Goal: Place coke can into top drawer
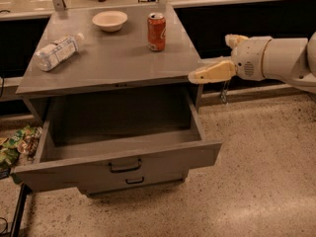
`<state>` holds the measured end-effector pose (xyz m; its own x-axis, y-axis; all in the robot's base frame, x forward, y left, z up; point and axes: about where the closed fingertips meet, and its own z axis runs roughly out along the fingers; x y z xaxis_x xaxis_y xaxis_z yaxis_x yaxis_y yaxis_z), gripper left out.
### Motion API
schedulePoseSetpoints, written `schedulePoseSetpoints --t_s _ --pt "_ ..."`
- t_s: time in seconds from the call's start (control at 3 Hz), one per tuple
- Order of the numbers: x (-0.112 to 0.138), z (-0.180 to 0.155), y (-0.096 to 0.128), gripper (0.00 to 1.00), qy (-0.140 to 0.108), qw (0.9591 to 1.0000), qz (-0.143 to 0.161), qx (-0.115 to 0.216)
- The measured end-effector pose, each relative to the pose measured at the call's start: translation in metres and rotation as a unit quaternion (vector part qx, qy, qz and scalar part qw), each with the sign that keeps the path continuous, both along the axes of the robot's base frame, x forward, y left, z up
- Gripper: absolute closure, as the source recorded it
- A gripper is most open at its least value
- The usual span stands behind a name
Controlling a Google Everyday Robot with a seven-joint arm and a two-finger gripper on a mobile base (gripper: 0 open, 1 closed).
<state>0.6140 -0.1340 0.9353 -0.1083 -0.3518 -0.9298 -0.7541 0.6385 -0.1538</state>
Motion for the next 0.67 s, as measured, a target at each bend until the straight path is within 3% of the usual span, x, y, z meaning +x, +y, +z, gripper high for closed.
schedulePoseSetpoints --t_s 0.33,0.67 --pt "0.000 -0.015 0.016 0.00 0.018 0.9993 0.003 0.032" --pt "0.047 -0.016 0.037 0.00 0.015 0.9945 -0.033 0.099"
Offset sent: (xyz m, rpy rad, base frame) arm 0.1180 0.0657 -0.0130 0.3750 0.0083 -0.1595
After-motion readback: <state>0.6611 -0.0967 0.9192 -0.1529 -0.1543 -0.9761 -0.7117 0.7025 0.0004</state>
